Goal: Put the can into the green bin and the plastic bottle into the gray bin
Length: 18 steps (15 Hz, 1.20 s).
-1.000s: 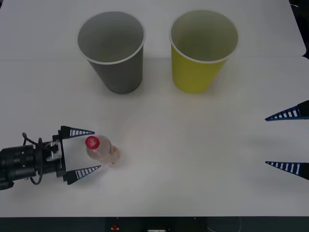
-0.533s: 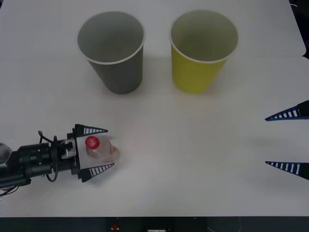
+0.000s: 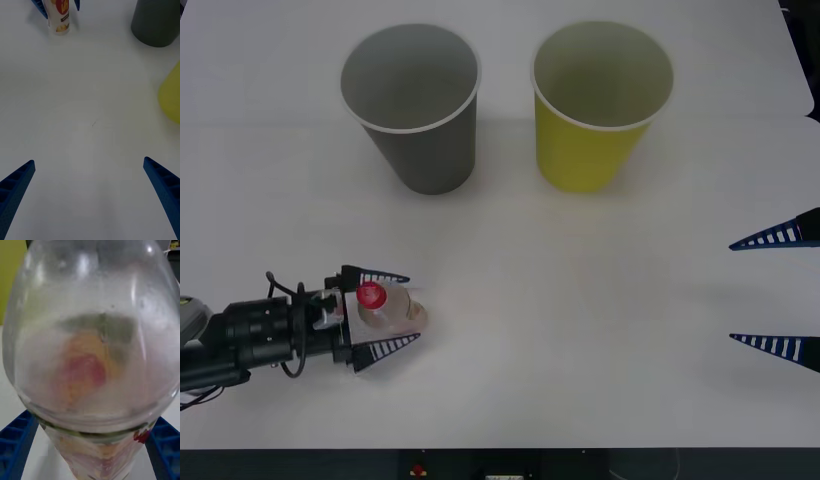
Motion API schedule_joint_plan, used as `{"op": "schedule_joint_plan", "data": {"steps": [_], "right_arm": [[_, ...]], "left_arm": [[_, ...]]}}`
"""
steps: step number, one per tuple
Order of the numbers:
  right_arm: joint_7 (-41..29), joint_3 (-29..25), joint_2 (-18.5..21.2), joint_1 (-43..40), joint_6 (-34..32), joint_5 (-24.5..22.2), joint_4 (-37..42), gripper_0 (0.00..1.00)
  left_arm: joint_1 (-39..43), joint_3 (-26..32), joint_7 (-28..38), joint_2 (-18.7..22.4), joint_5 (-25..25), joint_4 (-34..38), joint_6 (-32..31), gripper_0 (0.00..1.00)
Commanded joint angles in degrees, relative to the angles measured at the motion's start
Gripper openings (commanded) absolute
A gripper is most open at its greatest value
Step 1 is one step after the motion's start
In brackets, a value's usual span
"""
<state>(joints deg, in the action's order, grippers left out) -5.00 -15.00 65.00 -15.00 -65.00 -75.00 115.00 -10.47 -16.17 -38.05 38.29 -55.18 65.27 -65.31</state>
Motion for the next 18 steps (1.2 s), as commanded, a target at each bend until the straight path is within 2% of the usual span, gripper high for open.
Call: {"op": "schedule_joint_plan", "data": {"steps": [1,8,11,14,17,18], "right_arm": [[0.0,0.0,0.0,0.0,0.0,0.0,0.0,1.00],[0.0,0.0,0.0,0.0,0.0,0.0,0.0,1.00],[0.0,0.0,0.0,0.0,0.0,0.0,0.0,1.00],[0.0,0.0,0.0,0.0,0.0,0.0,0.0,1.00],[0.0,0.0,0.0,0.0,0.0,0.0,0.0,1.00],[0.0,0.0,0.0,0.0,0.0,0.0,0.0,1.00]], "left_arm": [[0.1,-0.3,0.2,-0.7,0.1,0.0,0.0,0.00],[0.1,-0.3,2.0,-0.9,0.2,0.2,-0.4,0.00],[0.4,-0.3,10.3,1.3,-2.5,4.4,-0.5,0.00],[1.5,-0.3,17.6,4.7,-2.7,9.8,-0.4,0.00],[2.6,0.3,27.5,9.0,-3.4,17.1,0.8,0.00],[3.2,1.6,32.2,10.1,-5.7,20.2,1.5,0.00]]}}
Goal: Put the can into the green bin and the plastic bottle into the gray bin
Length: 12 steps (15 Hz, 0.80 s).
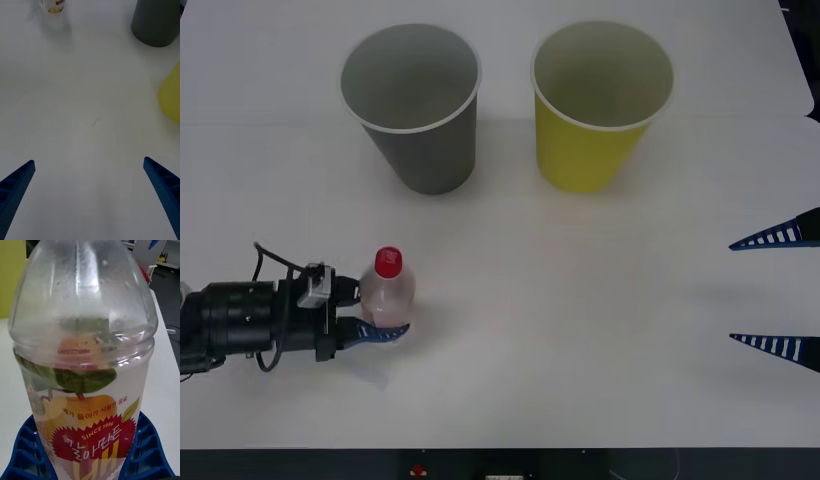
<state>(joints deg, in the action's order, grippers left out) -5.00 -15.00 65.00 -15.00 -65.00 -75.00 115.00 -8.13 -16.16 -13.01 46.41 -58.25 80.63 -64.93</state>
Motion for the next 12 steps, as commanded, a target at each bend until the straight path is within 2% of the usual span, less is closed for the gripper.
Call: {"op": "schedule_joint_plan", "data": {"steps": [1,2,4,7,9,12], "right_arm": [[0.0,0.0,0.0,0.0,0.0,0.0,0.0,1.00],[0.0,0.0,0.0,0.0,0.0,0.0,0.0,1.00],[0.0,0.0,0.0,0.0,0.0,0.0,0.0,1.00],[0.0,0.0,0.0,0.0,0.0,0.0,0.0,1.00],[0.0,0.0,0.0,0.0,0.0,0.0,0.0,1.00],[0.0,0.0,0.0,0.0,0.0,0.0,0.0,1.00]], "left_arm": [[1.2,2.8,10.9,2.6,-4.8,7.5,1.6,0.00],[1.8,4.0,14.9,3.4,-6.7,10.2,2.7,0.00],[4.6,5.2,24.4,7.2,-10.5,19.4,9.6,0.00],[7.8,6.7,40.7,11.7,-14.3,30.1,16.2,0.00],[8.2,9.2,50.4,12.6,-17.6,34.0,16.4,0.00],[8.2,14.1,68.4,14.9,-26.0,41.4,16.4,0.00]]}}
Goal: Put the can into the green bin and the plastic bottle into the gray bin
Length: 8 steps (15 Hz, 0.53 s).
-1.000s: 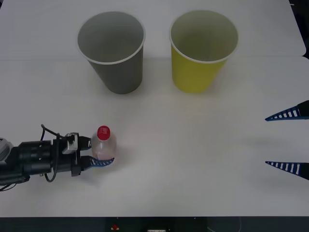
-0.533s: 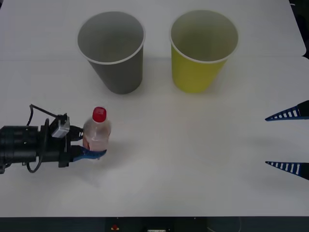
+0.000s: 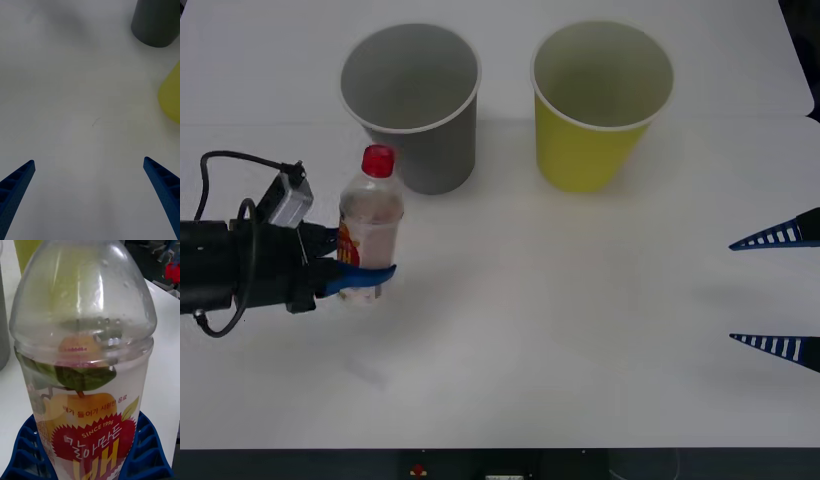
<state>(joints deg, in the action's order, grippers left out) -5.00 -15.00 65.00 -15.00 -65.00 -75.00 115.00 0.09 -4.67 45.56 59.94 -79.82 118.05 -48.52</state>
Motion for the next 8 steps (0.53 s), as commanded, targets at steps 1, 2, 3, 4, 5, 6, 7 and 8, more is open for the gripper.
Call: {"op": "schedule_joint_plan", "data": {"steps": [1,2,3,4,5,6,7,8], "right_arm": [[0.0,0.0,0.0,0.0,0.0,0.0,0.0,1.00],[0.0,0.0,0.0,0.0,0.0,0.0,0.0,1.00],[0.0,0.0,0.0,0.0,0.0,0.0,0.0,1.00],[0.0,0.0,0.0,0.0,0.0,0.0,0.0,1.00],[0.0,0.0,0.0,0.0,0.0,0.0,0.0,1.00],[0.0,0.0,0.0,0.0,0.0,0.0,0.0,1.00],[0.0,0.0,0.0,0.0,0.0,0.0,0.0,1.00],[0.0,0.0,0.0,0.0,0.0,0.0,0.0,1.00]], "left_arm": [[0.0,4.4,16.6,2.8,-6.8,6.5,0.0,0.00],[0.0,5.6,21.6,3.8,-8.3,8.3,-0.1,0.00],[0.0,7.3,26.6,5.1,-10.1,9.8,-0.8,0.00],[-0.1,10.6,31.2,6.0,-11.9,11.4,-3.3,0.00],[-0.6,13.4,32.7,6.2,-12.4,11.8,-6.4,0.00],[-2.1,15.4,32.9,6.2,-12.3,11.4,-9.8,0.00],[-5.2,16.6,32.9,6.2,-11.4,9.6,-13.8,0.00],[-7.6,16.6,32.9,6.2,-9.9,7.6,-15.6,0.00]]}}
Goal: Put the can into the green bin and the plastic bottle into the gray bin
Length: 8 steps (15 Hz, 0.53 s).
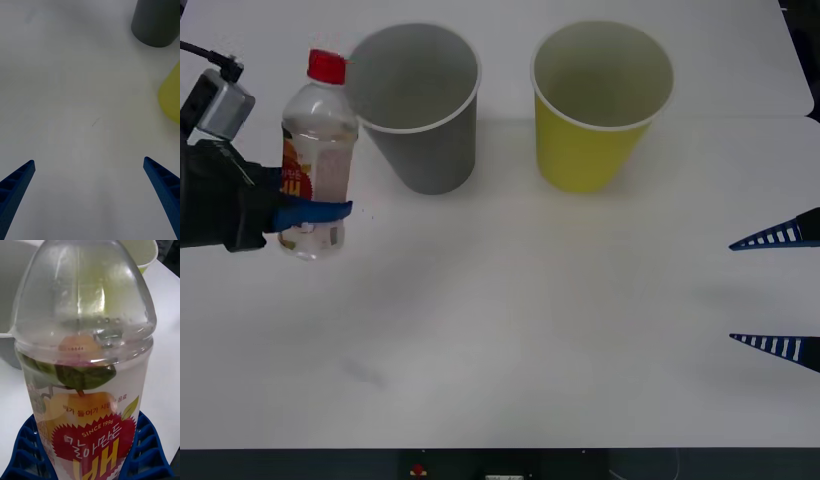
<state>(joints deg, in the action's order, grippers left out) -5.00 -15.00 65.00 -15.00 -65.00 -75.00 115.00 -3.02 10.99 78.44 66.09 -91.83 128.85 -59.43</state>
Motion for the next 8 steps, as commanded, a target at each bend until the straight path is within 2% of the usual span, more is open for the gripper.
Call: {"op": "schedule_joint_plan", "data": {"steps": [1,5,8], "right_arm": [[0.0,0.0,0.0,0.0,0.0,0.0,0.0,1.00],[0.0,0.0,0.0,0.0,0.0,0.0,0.0,1.00],[0.0,0.0,0.0,0.0,0.0,0.0,0.0,1.00]], "left_arm": [[-6.9,1.0,0.0,-0.1,3.1,-5.5,-5.7,0.00],[-20.9,-6.9,0.0,-0.1,2.5,-15.1,-7.5,0.00],[-31.7,-16.0,0.0,-0.8,2.0,-23.6,-6.0,0.00]]}}
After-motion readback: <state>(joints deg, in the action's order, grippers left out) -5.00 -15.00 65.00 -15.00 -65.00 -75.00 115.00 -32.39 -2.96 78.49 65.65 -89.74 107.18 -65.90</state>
